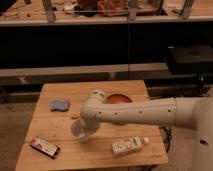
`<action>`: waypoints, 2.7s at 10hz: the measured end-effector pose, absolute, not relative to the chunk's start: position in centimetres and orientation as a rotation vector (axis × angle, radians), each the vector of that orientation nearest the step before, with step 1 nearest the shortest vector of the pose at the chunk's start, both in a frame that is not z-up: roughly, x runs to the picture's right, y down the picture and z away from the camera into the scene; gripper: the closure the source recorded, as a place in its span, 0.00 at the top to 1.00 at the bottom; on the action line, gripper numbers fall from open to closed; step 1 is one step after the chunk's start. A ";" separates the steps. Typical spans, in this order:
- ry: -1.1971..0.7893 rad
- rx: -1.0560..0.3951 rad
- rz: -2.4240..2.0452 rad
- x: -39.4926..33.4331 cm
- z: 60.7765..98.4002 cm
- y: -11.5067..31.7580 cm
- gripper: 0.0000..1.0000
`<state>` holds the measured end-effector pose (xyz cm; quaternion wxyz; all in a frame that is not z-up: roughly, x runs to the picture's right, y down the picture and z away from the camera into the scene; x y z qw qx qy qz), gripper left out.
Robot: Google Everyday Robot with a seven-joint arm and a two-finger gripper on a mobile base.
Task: Pick up the ceramic cup
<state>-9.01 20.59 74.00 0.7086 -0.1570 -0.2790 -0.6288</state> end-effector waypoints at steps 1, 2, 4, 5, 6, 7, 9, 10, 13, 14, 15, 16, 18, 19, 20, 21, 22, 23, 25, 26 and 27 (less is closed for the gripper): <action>-0.620 -0.346 -1.402 -9.0 73.8 19.8 0.00; -0.619 -0.346 -1.404 -8.9 73.8 19.2 0.00; -0.618 -0.345 -1.404 -8.7 73.7 18.6 0.00; -0.620 -0.344 -1.406 -8.7 73.7 18.6 0.00; -0.620 -0.342 -1.409 -8.7 73.7 18.2 0.00; -0.620 -0.341 -1.410 -8.6 73.7 17.8 0.00; -0.621 -0.341 -1.411 -8.5 73.7 17.3 0.00; -0.621 -0.340 -1.411 -8.5 73.7 17.2 0.00; -0.622 -0.339 -1.415 -8.3 73.7 16.6 0.00; -0.623 -0.338 -1.416 -8.3 73.8 16.4 0.00; -0.624 -0.338 -1.417 -8.2 73.8 16.3 0.00; -0.624 -0.338 -1.417 -8.0 73.8 16.1 0.00; -0.625 -0.338 -1.419 -7.8 73.9 15.8 0.00; -0.625 -0.337 -1.419 -7.7 73.9 15.7 0.00; -0.627 -0.338 -1.420 -7.6 74.0 15.7 0.00; -0.627 -0.338 -1.420 -7.4 74.0 15.5 0.00; -0.627 -0.338 -1.420 -7.3 74.1 15.4 0.00; -0.628 -0.338 -1.421 -7.2 74.1 15.2 0.00; -0.630 -0.338 -1.423 -7.2 74.2 15.0 0.00; -0.630 -0.337 -1.425 -7.0 74.2 14.9 0.00; -0.630 -0.338 -1.424 -6.8 74.2 14.7 0.00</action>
